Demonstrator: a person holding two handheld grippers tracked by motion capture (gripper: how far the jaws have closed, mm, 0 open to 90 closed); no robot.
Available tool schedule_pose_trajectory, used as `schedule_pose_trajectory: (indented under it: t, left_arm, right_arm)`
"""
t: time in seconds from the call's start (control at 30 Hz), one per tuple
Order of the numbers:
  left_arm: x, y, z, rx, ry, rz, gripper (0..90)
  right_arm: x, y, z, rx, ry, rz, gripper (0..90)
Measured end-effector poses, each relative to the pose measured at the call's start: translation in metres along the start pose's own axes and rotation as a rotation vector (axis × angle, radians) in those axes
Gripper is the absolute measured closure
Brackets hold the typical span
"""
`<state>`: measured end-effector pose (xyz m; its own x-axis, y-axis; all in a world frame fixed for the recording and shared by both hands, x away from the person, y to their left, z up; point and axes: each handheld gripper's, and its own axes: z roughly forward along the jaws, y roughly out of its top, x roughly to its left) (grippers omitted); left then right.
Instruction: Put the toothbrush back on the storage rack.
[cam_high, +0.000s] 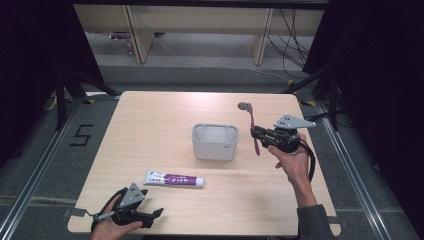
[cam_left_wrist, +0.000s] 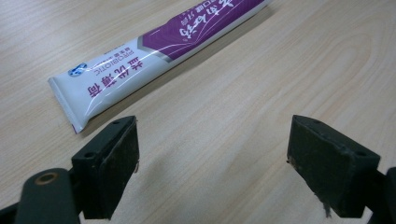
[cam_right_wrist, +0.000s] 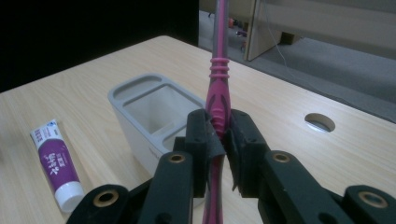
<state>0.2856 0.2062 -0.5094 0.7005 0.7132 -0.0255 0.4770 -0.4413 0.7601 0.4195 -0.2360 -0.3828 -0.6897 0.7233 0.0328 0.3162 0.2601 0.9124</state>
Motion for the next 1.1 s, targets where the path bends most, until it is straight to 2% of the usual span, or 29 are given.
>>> schedule_pose_trajectory:
  t: [0.03,0.07,0.1,0.13,0.17,0.27,0.3,0.37,0.4,0.47,0.63,0.67,0.7,0.77,0.87,0.93,0.97,1.0,1.1]
  left_arm:
    - [0.0,0.0,0.0,-0.001,0.001,-0.001,16.3]
    - [0.0,0.0,0.0,-0.001,0.001,-0.001,16.3]
    - [0.0,0.0,0.0,0.0,0.001,-0.001,16.3]
    - [0.0,0.0,0.0,0.0,0.0,0.0,16.3]
    - [0.0,0.0,0.0,0.001,-0.001,0.002,16.3]
    - [0.0,0.0,0.0,0.0,0.0,0.002,16.3]
    - [0.0,0.0,0.0,0.001,-0.001,0.003,16.3]
    - [0.0,0.0,0.0,0.001,-0.001,0.003,16.3]
    - [0.0,0.0,0.0,0.0,-0.001,0.003,16.3]
    - [0.0,0.0,0.0,0.001,-0.001,0.003,16.3]
    - [0.0,0.0,0.0,0.003,0.003,0.004,16.3]
    - [0.0,0.0,0.0,0.004,-0.002,0.007,16.3]
    - [0.0,0.0,0.0,0.003,0.001,0.005,16.3]
    - [0.0,0.0,0.0,0.002,-0.001,0.004,16.3]
    - [0.001,0.0,-0.001,0.012,-0.002,0.018,16.3]
    - [0.002,0.001,-0.001,0.019,0.007,0.027,16.3]
    - [0.002,0.001,-0.002,0.021,0.006,0.028,16.3]
    - [0.0,0.0,-0.001,0.009,-0.002,0.015,16.3]
    - [0.001,0.0,-0.001,0.007,-0.001,0.015,16.3]
  right_arm:
    - [0.001,0.001,0.001,-0.015,-0.009,0.004,79.2]
    - [0.0,0.002,0.001,-0.001,0.002,-0.005,79.2]
    - [0.001,0.003,0.002,-0.004,0.01,0.007,79.2]
    - [-0.001,0.004,0.003,-0.012,0.008,-0.008,79.2]
    - [0.001,0.004,0.004,-0.017,0.004,0.011,79.2]
    - [0.001,0.008,0.007,-0.021,0.021,0.025,79.2]
    - [0.001,0.009,0.008,-0.023,0.009,0.015,79.2]
    - [0.0,0.012,0.01,-0.031,0.018,0.004,79.2]
    - [0.001,0.013,0.011,-0.021,0.017,0.024,79.1]
    - [0.001,0.016,0.013,-0.028,0.02,0.019,79.1]
    - [0.003,0.024,0.019,-0.02,0.033,0.048,79.1]
    - [0.003,0.025,0.021,-0.028,0.044,0.04,79.2]
    - [0.005,0.027,0.021,-0.03,0.027,0.045,79.1]
    - [0.004,0.03,0.024,-0.038,0.037,0.035,79.2]
    - [0.007,0.036,0.029,-0.034,0.043,0.053,79.2]
    - [0.008,0.04,0.033,-0.049,0.033,0.035,79.1]
    - [0.01,0.041,0.035,-0.04,0.044,0.047,79.1]
    - [0.01,0.042,0.037,-0.045,0.052,0.041,79.2]
    - [0.013,0.047,0.043,-0.042,0.043,0.024,79.1]
